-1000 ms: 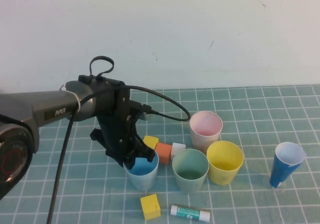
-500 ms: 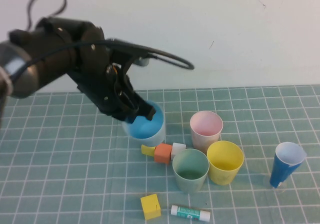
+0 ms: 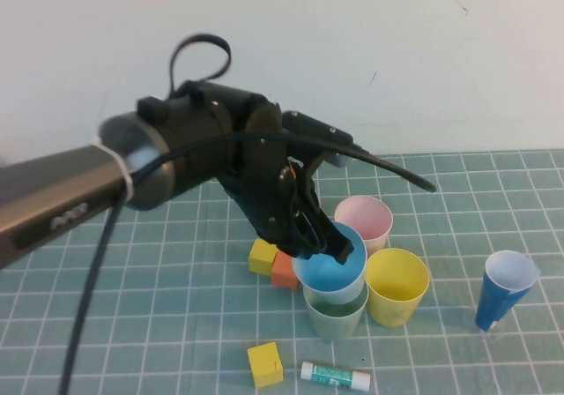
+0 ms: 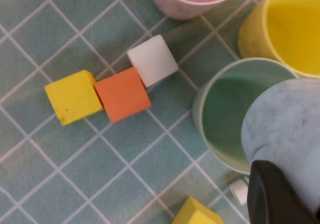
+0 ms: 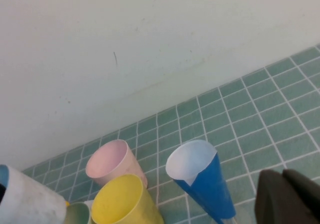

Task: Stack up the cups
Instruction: Place the blue cup on the green cup

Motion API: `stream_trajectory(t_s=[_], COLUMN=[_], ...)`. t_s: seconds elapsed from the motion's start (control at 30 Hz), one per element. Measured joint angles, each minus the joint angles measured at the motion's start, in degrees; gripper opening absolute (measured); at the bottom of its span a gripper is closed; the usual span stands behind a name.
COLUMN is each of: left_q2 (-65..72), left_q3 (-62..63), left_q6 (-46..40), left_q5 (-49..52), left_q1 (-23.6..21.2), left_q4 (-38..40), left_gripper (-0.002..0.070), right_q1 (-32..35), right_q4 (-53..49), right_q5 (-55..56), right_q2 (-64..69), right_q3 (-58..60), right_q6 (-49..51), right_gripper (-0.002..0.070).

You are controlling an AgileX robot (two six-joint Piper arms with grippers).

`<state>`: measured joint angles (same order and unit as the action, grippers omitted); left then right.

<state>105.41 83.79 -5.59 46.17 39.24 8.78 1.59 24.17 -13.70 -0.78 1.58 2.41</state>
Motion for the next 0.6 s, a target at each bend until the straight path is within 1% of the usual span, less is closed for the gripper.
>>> stream_trajectory(t_s=[0.1, 0.3, 0.37, 0.43, 0.53, 0.6], left_q2=[2.91, 6.24, 6.75, 6.85, 6.88, 6.88], left_q3=[0.23, 0.7, 0.85, 0.85, 1.64, 2.85], left_q6=[1.52, 1.88, 1.88, 1.93, 2.17, 3.23], left_q5=[-1.23, -1.92, -2.17, -2.17, -2.06, -1.13], left_q1=[0.0, 0.0, 0.0, 0.0, 0.0, 0.0], left_q4=[-0.68, -0.63, -0.52, -0.52, -0.49, -1.3], left_gripper=[0.0005, 0.0007, 0.0022, 0.0055, 0.0194, 0.027], right_q1=[0.0, 0.0, 0.0, 0.0, 0.0, 0.0], right_q4=[0.0, 0.29, 0.29, 0.29, 0.29, 0.34], right_q5=[-0.1, -0.1, -0.1, -0.1, -0.1, -0.19], right_q2=[0.0, 0.0, 0.0, 0.0, 0.0, 0.0], right_q3=[0.0, 0.0, 0.0, 0.0, 0.0, 0.0], right_q6=[0.0, -0.09, -0.36, -0.86, -1.35, -1.82], right_gripper=[-0.0003, -0.0003, -0.0003, -0.0003, -0.0003, -0.0003])
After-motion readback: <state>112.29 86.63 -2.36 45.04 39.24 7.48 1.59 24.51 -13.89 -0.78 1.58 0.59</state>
